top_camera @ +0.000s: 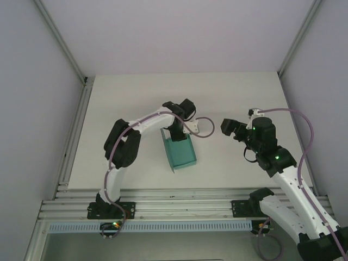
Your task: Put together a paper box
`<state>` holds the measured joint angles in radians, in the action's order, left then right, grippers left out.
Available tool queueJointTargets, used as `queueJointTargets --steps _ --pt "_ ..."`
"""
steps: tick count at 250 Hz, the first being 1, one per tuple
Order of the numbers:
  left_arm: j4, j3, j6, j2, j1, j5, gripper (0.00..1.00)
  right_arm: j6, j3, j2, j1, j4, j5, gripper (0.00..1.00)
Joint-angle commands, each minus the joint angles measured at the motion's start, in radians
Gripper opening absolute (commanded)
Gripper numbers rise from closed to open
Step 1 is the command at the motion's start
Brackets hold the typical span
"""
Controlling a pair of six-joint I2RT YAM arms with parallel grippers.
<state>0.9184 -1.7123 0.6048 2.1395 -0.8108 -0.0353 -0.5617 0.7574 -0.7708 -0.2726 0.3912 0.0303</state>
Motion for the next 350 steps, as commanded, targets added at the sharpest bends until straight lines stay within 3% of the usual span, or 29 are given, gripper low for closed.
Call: queueJointTargets --steps 1,64,72,75,105,143,186,215,238,265,302,350 --pt "0.069 -0.053 0.02 0.009 -0.016 -0.069 0.4 -0.017 -0.003 0.013 0.008 0.03 0.001 1.0" --pt "0.066 -0.073 0.02 -0.068 -0.018 0.01 0.75 0.045 0.0 0.006 0.015 0.009 -0.07 1.0" --pt "0.063 -0.077 0.015 -0.087 -0.014 0.032 0.98 0.071 0.003 0.003 0.015 0.006 -0.082 1.0" --pt "0.059 -0.079 0.01 -0.095 -0.012 0.039 1.0 0.084 0.003 0.001 0.016 0.003 -0.088 1.0" --pt "-0.035 -0.066 -0.092 -0.222 0.041 0.13 1.0 0.223 0.038 -0.025 0.019 0.002 -0.144 1.0" --pt "-0.263 0.045 -0.399 -0.434 0.2 0.179 1.0 0.343 0.106 -0.131 0.02 0.009 -0.162 1.0" --pt "-0.284 0.201 -0.733 -0.587 0.386 0.03 1.0 0.588 0.242 -0.419 -0.027 0.023 -0.406 1.0" --pt "-0.329 0.428 -0.866 -0.689 0.484 0.007 1.0 0.92 0.382 -0.676 -0.108 0.112 -0.471 1.0" --pt "-0.385 0.61 -0.919 -0.789 0.538 0.057 1.0 1.097 0.534 -0.86 -0.157 0.219 -0.524 0.97" --pt "-0.413 0.745 -0.961 -0.889 0.594 0.057 1.0 1.143 0.712 -1.049 -0.207 0.317 -0.514 0.92" --pt "-0.417 0.814 -0.975 -0.972 0.639 0.047 1.0 1.194 0.896 -1.249 -0.27 0.477 -0.497 0.85" --pt "-0.446 0.848 -0.954 -0.997 0.644 0.089 1.0 1.191 0.987 -1.381 -0.314 0.546 -0.438 0.75"
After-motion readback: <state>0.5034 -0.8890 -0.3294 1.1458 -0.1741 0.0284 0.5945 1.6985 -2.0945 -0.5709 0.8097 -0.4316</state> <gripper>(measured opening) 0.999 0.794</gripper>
